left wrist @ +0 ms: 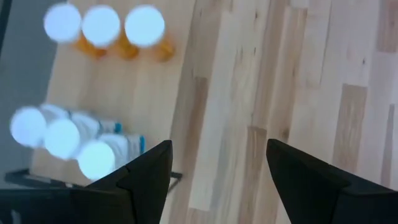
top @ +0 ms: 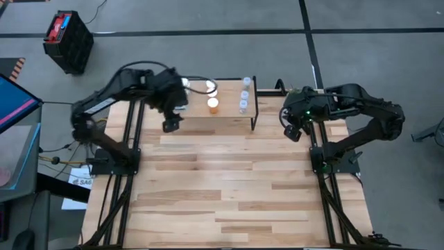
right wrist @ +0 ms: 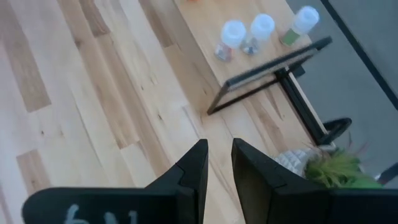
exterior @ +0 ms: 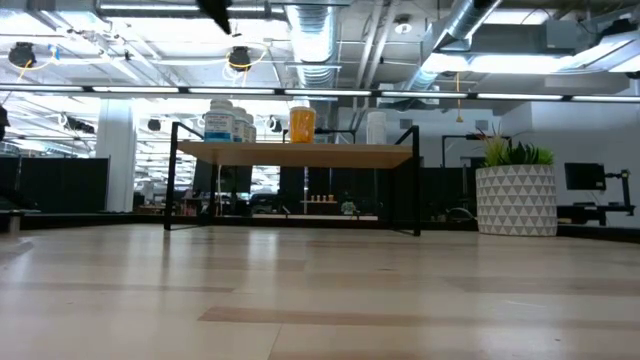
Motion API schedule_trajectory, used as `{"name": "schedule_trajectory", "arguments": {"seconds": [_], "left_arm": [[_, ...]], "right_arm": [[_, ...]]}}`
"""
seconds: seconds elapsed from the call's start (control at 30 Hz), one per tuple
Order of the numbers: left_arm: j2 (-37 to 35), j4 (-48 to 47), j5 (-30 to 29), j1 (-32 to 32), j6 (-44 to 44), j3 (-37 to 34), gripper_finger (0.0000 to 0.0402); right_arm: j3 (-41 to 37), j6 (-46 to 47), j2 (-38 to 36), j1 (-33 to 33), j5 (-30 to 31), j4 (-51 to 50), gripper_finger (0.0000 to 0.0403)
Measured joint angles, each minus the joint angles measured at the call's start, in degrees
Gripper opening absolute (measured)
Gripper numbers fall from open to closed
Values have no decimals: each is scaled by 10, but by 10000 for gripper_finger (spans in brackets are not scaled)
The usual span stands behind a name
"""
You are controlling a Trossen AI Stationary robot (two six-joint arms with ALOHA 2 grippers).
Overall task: Pick and place medicine bottles onto shelf by color
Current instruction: Adjust the pill bottles on the shelf
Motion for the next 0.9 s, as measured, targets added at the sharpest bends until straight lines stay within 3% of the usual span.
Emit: {"name": "schedule_trajectory", "arguments": {"seconds": [0.4, 0.57, 0.9], "left_arm": [[-249, 212, 36, 0, -26, -377, 248], [-333, 312, 44, 0, -51, -498, 248], [-489, 539, 43, 0, -158, -720, 248]], "right_arm": [[0, -26, 62, 3, 1, 35, 95], [0, -95, 97, -1, 2, 55, 95], [0, -253, 134, -66, 13, 216, 88]]}}
